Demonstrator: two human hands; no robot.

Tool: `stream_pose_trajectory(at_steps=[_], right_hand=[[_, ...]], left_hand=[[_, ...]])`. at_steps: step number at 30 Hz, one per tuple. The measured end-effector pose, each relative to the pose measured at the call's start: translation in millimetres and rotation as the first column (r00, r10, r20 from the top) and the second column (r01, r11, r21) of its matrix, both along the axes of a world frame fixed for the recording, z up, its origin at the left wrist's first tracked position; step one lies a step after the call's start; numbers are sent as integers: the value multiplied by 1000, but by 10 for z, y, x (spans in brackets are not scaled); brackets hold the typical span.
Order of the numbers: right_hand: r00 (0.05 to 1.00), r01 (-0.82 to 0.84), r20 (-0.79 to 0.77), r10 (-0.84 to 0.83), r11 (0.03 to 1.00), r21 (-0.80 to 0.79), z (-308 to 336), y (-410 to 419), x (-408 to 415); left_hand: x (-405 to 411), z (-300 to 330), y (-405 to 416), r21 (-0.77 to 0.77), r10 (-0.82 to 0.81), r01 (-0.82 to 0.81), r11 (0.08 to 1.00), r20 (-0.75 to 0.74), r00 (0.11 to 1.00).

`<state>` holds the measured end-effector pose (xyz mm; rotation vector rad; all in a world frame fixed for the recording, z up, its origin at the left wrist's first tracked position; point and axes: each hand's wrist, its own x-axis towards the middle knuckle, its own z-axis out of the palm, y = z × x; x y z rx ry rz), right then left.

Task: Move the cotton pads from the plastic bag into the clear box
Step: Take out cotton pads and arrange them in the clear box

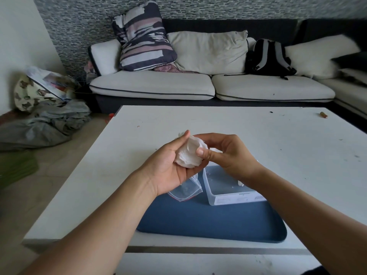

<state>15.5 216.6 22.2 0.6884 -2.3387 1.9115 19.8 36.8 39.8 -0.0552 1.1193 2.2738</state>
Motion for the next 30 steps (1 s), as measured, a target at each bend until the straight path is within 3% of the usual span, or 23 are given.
stream_pose_trajectory(at_steps=[8,16,21,30], right_hand=[[1000,13,2,-13,1000,-23,19,12,14],[996,9,-89,-1,996,86,16,15,7],[998,-55,-14,55,998,22,16,47,11],[988,133,-90,-129,990,39,12,19,13]], left_hand=[[-36,-33,8,26,18,-19,999,45,999],[2,-6,24,7,8,-8,1000,14,1000],[10,-15,-3,67,-5,5,998,7,1000],[1,-31,3,104,-22,24,994,-18,1000]])
